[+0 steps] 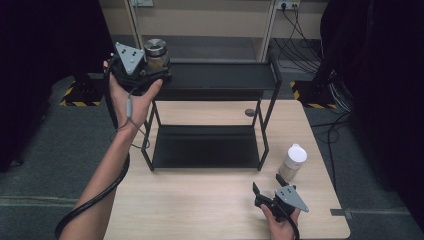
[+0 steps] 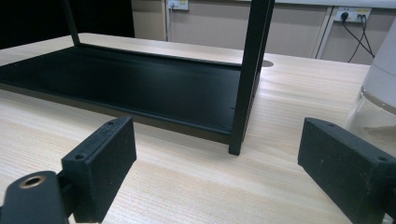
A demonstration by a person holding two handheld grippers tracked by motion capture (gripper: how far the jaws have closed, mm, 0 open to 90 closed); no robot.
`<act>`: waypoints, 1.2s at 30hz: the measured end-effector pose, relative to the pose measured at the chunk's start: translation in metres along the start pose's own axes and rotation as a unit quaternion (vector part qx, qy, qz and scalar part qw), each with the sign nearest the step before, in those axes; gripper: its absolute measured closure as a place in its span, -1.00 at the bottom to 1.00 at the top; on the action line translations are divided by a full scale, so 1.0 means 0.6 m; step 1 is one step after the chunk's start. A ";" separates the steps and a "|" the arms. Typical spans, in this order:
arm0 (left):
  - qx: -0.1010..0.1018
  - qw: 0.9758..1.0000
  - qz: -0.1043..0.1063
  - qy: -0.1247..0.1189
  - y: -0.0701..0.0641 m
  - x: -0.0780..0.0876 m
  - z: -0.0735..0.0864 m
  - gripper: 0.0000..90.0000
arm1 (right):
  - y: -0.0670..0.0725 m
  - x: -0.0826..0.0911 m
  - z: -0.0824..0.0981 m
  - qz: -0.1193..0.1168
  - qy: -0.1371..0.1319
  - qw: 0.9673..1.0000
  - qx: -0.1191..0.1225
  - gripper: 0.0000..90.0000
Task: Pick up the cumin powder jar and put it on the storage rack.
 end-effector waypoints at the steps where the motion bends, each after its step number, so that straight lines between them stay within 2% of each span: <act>1: 0.003 1.000 -0.001 0.000 0.001 0.001 0.001 -1.00 | 0.000 0.000 0.000 0.000 0.000 1.000 0.000 -0.74; 8: 0.011 1.000 0.004 -0.021 0.009 0.022 0.013 -1.00 | 0.000 0.000 0.000 -0.001 0.001 1.000 0.000 -0.74; 16: 0.011 0.999 0.008 -0.051 0.020 0.055 0.044 -1.00 | 0.001 0.000 0.000 0.000 0.001 1.000 0.002 -0.74; 19: 0.015 0.998 0.013 -0.055 0.025 0.067 0.057 -1.00 | 0.001 0.000 0.000 0.000 0.001 1.000 0.003 -0.74; 25: 0.011 0.998 0.021 -0.061 0.029 0.089 0.084 -1.00 | 0.001 -0.001 -0.001 0.000 0.002 1.000 0.004 -0.74; 36: 0.011 0.998 0.023 -0.058 0.030 0.098 0.109 -1.00 | 0.001 0.000 -0.001 0.000 0.002 1.000 0.004 -0.74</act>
Point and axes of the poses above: each handheld gripper's, and its own axes: x roughly backward along the jaws, z roughly out of its underside, y roughly to its left, the point moved 7 cm from there along -x, roughly forward along the jaws, and after that the axes turned 13 degrees about -z, right-handed, at the moved point
